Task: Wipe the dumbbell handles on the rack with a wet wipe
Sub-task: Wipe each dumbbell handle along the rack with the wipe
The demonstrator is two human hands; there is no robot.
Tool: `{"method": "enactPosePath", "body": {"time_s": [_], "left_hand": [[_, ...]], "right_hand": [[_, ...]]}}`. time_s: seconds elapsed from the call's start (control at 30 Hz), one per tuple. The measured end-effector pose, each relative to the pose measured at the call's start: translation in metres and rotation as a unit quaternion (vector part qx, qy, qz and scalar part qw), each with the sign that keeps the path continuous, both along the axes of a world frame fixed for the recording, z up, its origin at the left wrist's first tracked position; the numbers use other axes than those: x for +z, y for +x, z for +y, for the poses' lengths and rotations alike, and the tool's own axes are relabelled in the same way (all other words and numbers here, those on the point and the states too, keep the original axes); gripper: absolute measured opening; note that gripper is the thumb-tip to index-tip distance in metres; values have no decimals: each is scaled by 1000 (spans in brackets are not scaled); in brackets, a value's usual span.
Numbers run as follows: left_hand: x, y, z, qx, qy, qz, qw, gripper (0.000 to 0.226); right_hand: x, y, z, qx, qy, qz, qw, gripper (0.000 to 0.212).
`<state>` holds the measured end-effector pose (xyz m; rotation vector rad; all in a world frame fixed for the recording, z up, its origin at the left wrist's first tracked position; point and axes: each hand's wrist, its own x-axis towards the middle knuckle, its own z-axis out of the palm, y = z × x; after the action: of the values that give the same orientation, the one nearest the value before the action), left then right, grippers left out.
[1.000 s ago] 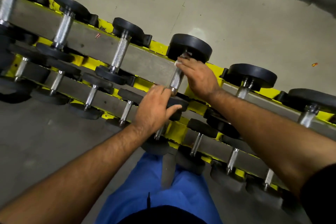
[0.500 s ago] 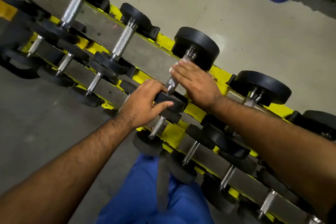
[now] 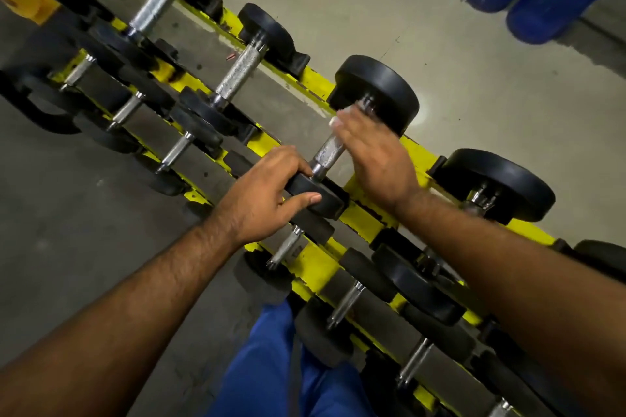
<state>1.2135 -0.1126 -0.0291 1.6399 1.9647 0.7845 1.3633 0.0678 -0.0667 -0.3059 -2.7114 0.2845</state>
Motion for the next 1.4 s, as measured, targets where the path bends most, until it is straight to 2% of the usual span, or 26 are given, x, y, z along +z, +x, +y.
{"method": "enactPosePath", "body": {"time_s": [0.1,0.13,0.23,0.27,0.4,0.43,0.53,0.57,0.7,0.83,0.97,1.0,1.1,1.13,1.23,1.27,1.37,1.4], "left_hand": [[0,15,-7,30,-3,48,998,46],[-1,22,-10,53,-2,56,997,49],[-5,36,-16,105,8,38,994,52],[-6,37,-17,112,14,31,993,52],[-8,35,-15,111,19,32,993,54],[-8,34,-15,110,22,29,993,53],[-10,34,-15,110,29,28,993,49],[-10,34,-15,109,30,29,993,49],[-11,34,-14,104,33,25,994,49],[-11,34,-14,104,45,32,993,47],[-10,35,-14,105,32,39,993,48],[-11,35,-14,105,32,38,993,47],[-11,35,-14,107,33,40,993,47],[-10,35,-14,107,36,42,993,46],[-10,36,-14,104,35,46,993,47],[-10,35,-14,103,31,47,993,47],[-10,34,-14,101,21,53,993,48],[-10,34,-15,102,19,56,993,48]], "right_hand": [[-4,6,-22,147,25,-43,988,37],[0,6,-11,148,25,-51,987,36],[3,6,19,12,-5,-13,1000,42],[2,6,10,-3,-10,-10,1000,41],[-5,8,-21,181,17,-47,982,38],[-1,6,-9,183,25,-51,981,36],[4,2,12,66,0,-18,998,41],[1,1,2,58,-4,-18,998,39],[-3,5,-10,174,30,-57,983,36],[0,2,0,28,0,-17,999,38],[-6,8,-15,133,21,-61,989,39],[-4,6,-1,124,24,-52,991,38],[-1,-1,6,-14,-12,-15,1000,38],[-3,-2,-7,-14,-14,-14,1000,37],[-6,5,-15,95,3,-53,994,36],[-5,4,-5,84,7,-47,995,35],[-2,-4,0,-61,-4,-29,998,41],[-1,-5,-10,-66,-9,-34,997,44]]}}
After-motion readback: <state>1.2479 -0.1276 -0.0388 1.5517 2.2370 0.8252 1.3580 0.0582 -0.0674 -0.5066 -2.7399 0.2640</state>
